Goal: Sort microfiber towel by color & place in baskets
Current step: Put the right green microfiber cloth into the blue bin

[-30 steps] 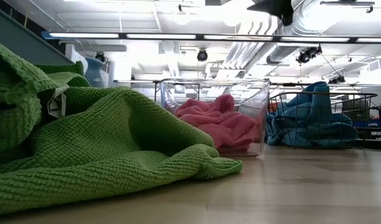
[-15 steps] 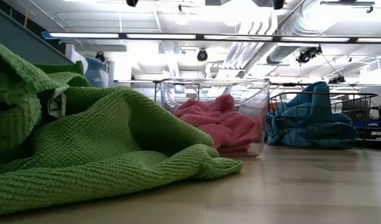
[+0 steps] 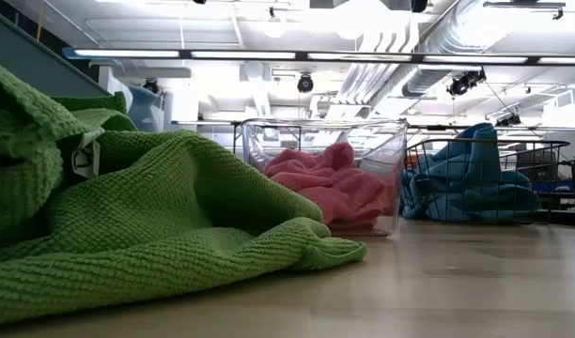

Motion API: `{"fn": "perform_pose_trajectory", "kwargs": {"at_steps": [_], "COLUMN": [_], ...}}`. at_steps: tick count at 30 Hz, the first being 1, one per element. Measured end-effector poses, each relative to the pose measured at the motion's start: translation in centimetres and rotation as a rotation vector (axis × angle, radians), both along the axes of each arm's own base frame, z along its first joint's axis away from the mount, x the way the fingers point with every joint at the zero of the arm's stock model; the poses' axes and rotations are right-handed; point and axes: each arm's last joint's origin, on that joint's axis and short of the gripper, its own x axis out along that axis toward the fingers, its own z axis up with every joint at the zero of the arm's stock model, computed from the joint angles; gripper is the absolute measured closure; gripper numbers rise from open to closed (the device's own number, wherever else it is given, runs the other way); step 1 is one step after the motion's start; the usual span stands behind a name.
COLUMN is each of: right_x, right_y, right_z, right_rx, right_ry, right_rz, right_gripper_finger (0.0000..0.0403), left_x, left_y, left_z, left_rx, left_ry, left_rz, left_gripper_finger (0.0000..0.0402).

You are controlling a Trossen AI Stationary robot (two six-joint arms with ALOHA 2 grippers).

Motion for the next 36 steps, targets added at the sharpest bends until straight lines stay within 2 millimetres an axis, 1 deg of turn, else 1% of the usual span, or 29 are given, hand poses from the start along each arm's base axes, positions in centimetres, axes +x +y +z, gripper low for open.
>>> {"fn": "perform_pose_trajectory", "kwargs": {"at_steps": [7,10,13,15,18,21,23,25,27,29,31,32,36], "right_x": [0.0,0.0,0.0,-0.1,-0.3,-0.5,-0.8,-1.0,-1.2,-1.2,-1.0,-0.9,-0.7], "right_y": [0.0,0.3,0.7,1.4,3.1,4.8,5.8,6.6,7.3,8.1,9.0,9.4,11.8], "right_z": [-0.1,-0.1,-0.1,-0.1,0.1,1.5,2.7,3.7,4.3,4.4,3.9,3.3,-0.3], "right_rx": [-0.016,0.024,0.138,0.226,0.286,0.272,0.243,0.199,0.166,0.17,0.206,0.228,0.333], "right_ry": [0.01,0.006,0.009,0.019,0.041,0.091,0.188,0.336,0.49,0.637,0.78,0.857,1.192], "right_rz": [0.013,0.102,0.239,0.324,0.411,0.461,0.457,0.426,0.392,0.372,0.358,0.351,0.339], "right_gripper_finger": [0.0107,0.0107,0.0107,0.0107,0.0107,0.0107,0.0107,0.0107,0.0107,0.0107,0.0107,0.0107,0.0107], "left_x": [0.0,0.0,0.0,0.0,0.0,0.0,0.0,0.0,0.0,0.0,0.0,0.0,0.0], "left_y": [0.0,0.0,0.0,0.0,0.1,0.1,0.2,0.2,0.3,0.4,0.5,0.6,0.7], "left_z": [0.0,0.0,0.0,0.0,0.0,0.0,0.0,0.0,0.0,0.0,0.0,0.0,0.0], "left_rx": [-0.005,-0.005,-0.005,-0.01,-0.038,-0.038,-0.038,-0.037,-0.034,-0.027,-0.025,-0.025,-0.027], "left_ry": [0.001,0.001,0.001,0.001,-0.001,-0.001,-0.001,-0.001,-0.001,-0.002,-0.003,-0.004,-0.005], "left_rz": [0.0,0.0,0.0,0.012,0.046,0.052,0.053,0.061,0.081,0.114,0.153,0.171,0.203], "left_gripper_finger": [0.0176,0.0176,0.0176,0.0176,0.0176,0.0176,0.0176,0.0176,0.0176,0.0176,0.0176,0.0176,0.0176]}}
